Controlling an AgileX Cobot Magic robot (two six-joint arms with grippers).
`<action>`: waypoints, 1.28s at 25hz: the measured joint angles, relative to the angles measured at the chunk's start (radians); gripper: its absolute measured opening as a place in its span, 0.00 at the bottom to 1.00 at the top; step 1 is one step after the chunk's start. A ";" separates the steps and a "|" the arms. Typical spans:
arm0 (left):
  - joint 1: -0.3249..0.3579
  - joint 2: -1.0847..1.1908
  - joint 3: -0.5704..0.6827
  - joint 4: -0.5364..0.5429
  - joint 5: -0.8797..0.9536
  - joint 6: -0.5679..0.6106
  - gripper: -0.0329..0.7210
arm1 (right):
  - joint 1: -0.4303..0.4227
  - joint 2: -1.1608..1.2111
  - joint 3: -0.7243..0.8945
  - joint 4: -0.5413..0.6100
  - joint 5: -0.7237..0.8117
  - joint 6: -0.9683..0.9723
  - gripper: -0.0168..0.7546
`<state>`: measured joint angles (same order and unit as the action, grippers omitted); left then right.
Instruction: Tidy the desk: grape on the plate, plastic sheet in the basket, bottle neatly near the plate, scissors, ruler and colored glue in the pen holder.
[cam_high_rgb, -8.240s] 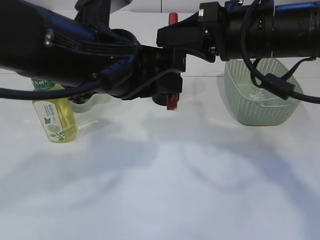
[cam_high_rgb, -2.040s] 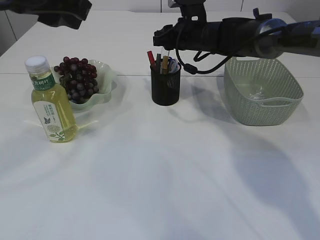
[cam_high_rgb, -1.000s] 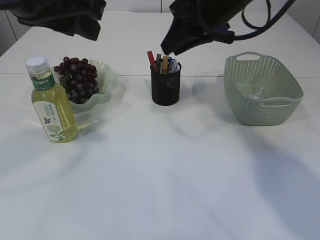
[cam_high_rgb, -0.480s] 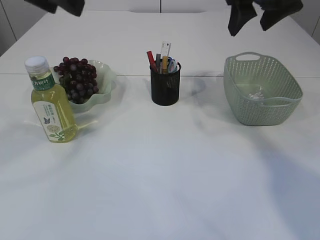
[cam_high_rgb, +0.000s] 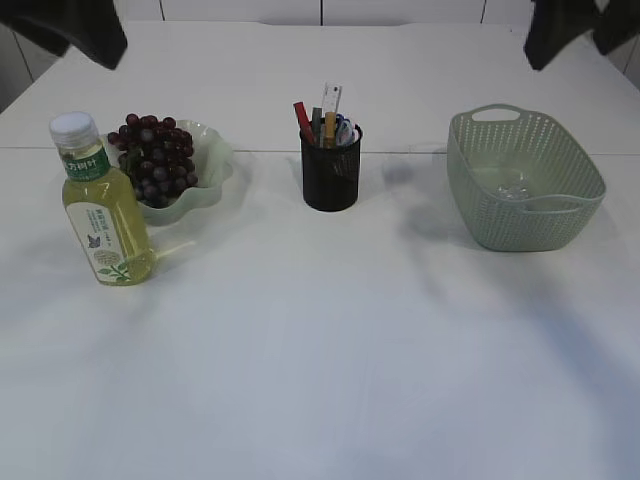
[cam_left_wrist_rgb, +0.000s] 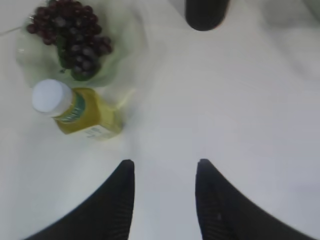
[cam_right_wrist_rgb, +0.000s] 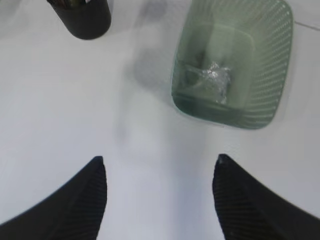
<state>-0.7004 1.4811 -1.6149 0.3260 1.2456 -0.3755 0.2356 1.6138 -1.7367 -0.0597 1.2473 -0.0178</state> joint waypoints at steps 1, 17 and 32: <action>0.000 0.000 0.000 -0.051 0.000 0.017 0.44 | 0.000 -0.024 0.038 -0.006 0.000 0.007 0.69; 0.000 -0.238 0.207 -0.288 -0.167 0.166 0.44 | 0.000 -0.579 0.547 -0.021 0.002 0.065 0.69; 0.000 -0.976 0.793 -0.326 -0.353 0.281 0.44 | 0.000 -1.242 0.898 0.005 -0.042 0.025 0.69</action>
<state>-0.7004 0.5048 -0.8215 0.0000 0.8930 -0.0947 0.2356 0.3719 -0.8392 -0.0551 1.2050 0.0072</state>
